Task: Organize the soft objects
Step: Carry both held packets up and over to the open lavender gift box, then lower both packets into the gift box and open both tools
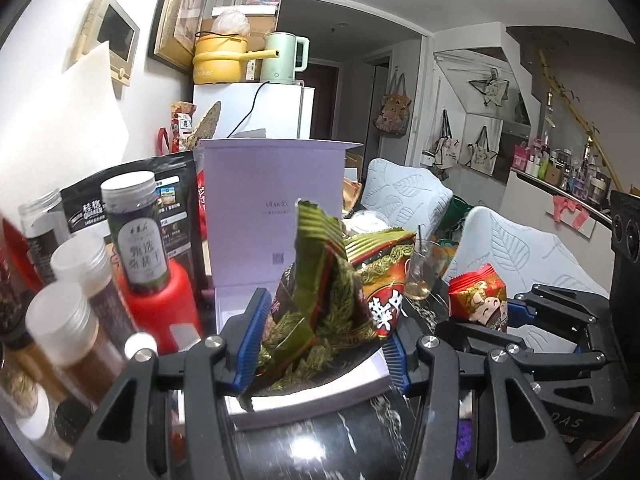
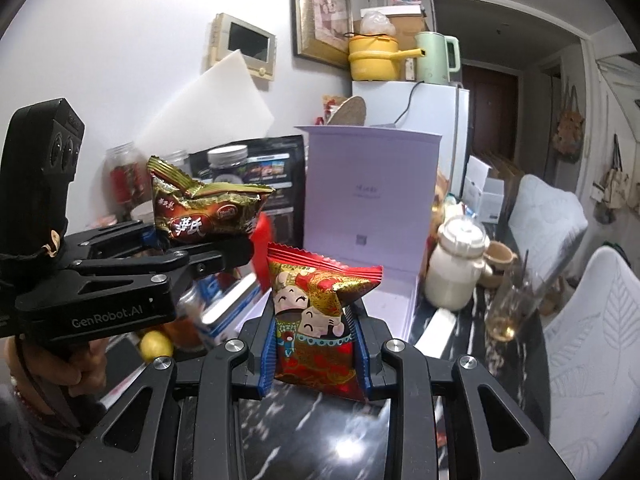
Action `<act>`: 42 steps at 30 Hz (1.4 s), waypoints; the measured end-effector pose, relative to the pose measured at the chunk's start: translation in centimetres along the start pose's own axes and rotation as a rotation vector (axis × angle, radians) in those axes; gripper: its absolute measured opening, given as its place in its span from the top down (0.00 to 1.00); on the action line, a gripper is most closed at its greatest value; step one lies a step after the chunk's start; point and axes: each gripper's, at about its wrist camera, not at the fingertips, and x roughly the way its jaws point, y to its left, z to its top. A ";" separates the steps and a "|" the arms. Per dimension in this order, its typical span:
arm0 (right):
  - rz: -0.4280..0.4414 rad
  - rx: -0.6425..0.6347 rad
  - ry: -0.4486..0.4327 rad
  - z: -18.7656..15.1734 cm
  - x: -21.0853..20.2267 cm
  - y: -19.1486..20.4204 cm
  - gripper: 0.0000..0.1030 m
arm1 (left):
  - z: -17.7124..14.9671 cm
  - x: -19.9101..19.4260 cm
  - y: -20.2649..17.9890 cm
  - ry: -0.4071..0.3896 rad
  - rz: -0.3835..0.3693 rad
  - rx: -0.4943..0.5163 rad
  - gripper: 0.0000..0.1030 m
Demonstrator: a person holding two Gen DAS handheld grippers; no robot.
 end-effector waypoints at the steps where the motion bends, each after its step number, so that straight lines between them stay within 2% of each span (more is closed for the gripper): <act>1: -0.004 -0.006 0.000 0.4 0.5 -0.3 0.70 | 0.2 0.4 0.1 0.003 0.001 0.000 0.50; 7: -0.024 -0.027 0.015 2.5 3.2 -1.7 0.70 | 1.8 3.8 1.1 0.029 -0.002 -0.004 0.50; 21: -0.053 0.006 0.084 5.3 10.2 -5.5 0.70 | 2.9 11.9 2.9 0.108 0.102 0.009 0.50; 36: -0.114 0.021 0.201 4.9 18.0 -7.4 0.70 | 0.8 18.8 5.6 0.250 0.210 -0.020 0.50; 42: -0.123 0.024 0.259 4.3 20.9 -7.7 0.70 | -0.1 21.0 6.7 0.318 0.223 -0.036 0.50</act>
